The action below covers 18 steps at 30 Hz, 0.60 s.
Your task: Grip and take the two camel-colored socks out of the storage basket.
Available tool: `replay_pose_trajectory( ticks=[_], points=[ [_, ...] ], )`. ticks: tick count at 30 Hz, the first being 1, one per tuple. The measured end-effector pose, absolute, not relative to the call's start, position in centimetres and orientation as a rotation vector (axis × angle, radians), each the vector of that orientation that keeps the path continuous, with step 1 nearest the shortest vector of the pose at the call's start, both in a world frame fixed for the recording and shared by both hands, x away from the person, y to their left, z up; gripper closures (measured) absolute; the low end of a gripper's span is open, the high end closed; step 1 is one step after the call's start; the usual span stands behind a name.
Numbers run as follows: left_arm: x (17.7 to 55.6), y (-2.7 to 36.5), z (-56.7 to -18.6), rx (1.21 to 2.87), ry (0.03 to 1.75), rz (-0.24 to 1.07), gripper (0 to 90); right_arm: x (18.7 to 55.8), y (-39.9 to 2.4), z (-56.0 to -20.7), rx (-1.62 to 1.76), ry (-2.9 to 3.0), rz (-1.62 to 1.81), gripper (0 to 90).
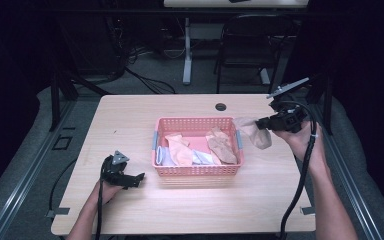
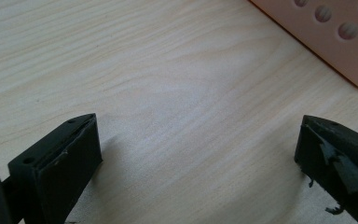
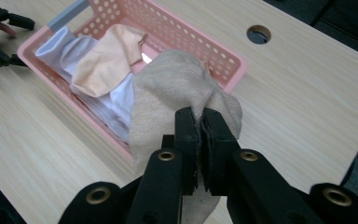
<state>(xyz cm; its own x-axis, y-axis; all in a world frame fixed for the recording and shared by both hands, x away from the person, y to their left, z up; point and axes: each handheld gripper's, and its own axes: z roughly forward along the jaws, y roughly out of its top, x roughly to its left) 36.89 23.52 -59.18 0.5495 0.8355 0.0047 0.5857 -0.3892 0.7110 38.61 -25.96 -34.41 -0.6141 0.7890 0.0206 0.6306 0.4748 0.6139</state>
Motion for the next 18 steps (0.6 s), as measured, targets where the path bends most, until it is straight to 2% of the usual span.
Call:
replay_pose_trajectory(
  ticks=[18],
  points=[
    [36.9,23.5,-59.2,2.120,1.136,0.480,0.2,39.3,-30.8,-38.1,1.402,2.417,0.748,86.1]
  ],
)
